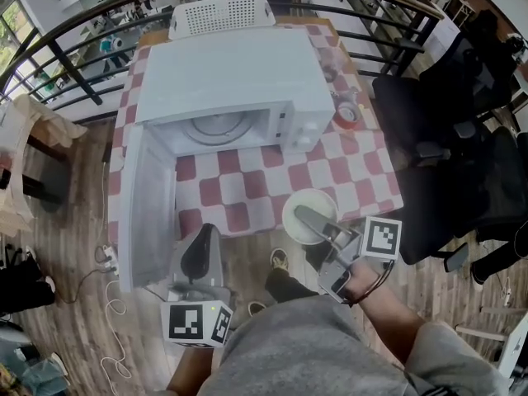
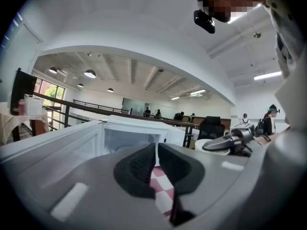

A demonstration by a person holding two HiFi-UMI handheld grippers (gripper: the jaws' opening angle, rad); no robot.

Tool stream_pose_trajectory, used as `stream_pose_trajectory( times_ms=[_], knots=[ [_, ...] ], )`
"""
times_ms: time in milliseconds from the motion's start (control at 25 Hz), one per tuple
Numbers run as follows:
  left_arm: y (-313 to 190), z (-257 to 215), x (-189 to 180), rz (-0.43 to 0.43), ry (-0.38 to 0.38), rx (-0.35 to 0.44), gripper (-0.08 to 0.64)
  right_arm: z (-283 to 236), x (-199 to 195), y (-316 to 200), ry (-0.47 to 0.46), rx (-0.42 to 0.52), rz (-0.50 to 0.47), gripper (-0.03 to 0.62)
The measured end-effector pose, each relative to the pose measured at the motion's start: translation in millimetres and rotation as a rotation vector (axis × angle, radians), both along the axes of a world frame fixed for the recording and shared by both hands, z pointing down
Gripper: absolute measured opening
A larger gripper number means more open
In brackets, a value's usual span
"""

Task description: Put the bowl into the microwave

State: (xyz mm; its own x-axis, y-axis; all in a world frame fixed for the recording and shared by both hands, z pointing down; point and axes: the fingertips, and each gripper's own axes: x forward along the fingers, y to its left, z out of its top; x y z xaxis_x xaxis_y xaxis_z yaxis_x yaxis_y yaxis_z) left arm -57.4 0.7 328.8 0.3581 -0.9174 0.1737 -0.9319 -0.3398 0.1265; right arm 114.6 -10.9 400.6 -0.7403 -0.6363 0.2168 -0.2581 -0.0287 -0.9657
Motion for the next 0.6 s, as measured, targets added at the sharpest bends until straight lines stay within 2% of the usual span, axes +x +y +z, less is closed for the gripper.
stream_pose_trajectory(
  times_ms=[600],
  knots=[
    [-20.0, -2.4, 9.8, -0.039, -0.020, 0.007, 0.023, -0.9, -7.1, -27.4, -0.029, 0.021, -0.079, 0.181]
  ],
)
